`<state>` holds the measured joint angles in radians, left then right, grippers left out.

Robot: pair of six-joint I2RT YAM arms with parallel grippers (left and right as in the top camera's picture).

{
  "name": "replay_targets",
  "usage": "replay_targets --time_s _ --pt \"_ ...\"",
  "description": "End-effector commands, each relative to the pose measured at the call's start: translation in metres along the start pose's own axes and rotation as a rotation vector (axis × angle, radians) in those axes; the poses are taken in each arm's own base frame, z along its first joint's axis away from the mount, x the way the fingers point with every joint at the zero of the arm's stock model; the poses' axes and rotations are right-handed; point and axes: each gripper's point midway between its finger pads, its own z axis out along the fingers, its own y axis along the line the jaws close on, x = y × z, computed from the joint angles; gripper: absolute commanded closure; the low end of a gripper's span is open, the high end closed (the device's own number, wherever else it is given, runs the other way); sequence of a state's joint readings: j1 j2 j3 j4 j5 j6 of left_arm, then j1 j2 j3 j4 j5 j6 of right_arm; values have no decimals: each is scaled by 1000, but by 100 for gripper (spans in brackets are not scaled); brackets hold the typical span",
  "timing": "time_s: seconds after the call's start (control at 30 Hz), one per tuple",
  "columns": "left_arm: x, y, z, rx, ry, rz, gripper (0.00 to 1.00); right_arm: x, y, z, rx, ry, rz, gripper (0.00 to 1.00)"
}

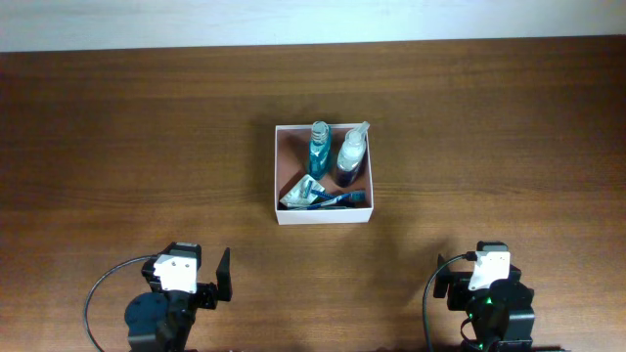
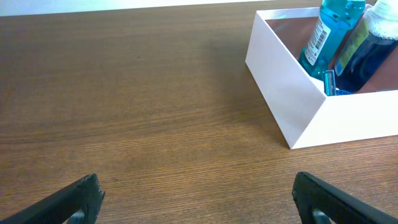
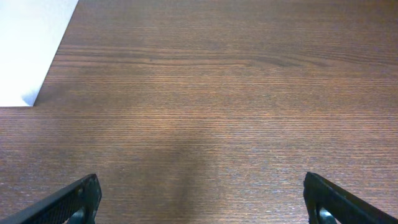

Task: Pack container

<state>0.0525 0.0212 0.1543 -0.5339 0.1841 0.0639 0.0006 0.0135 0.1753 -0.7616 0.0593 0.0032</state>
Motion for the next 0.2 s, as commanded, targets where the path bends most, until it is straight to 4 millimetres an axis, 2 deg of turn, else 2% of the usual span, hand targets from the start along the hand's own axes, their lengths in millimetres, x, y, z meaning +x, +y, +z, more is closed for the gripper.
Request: replay_targets --time_s 0.0,0.17 --pt "1 -3 1 18 -6 19 0 2 -1 1 4 0 13 1" --pt "1 -3 1 18 -6 19 0 2 -1 1 4 0 13 1"
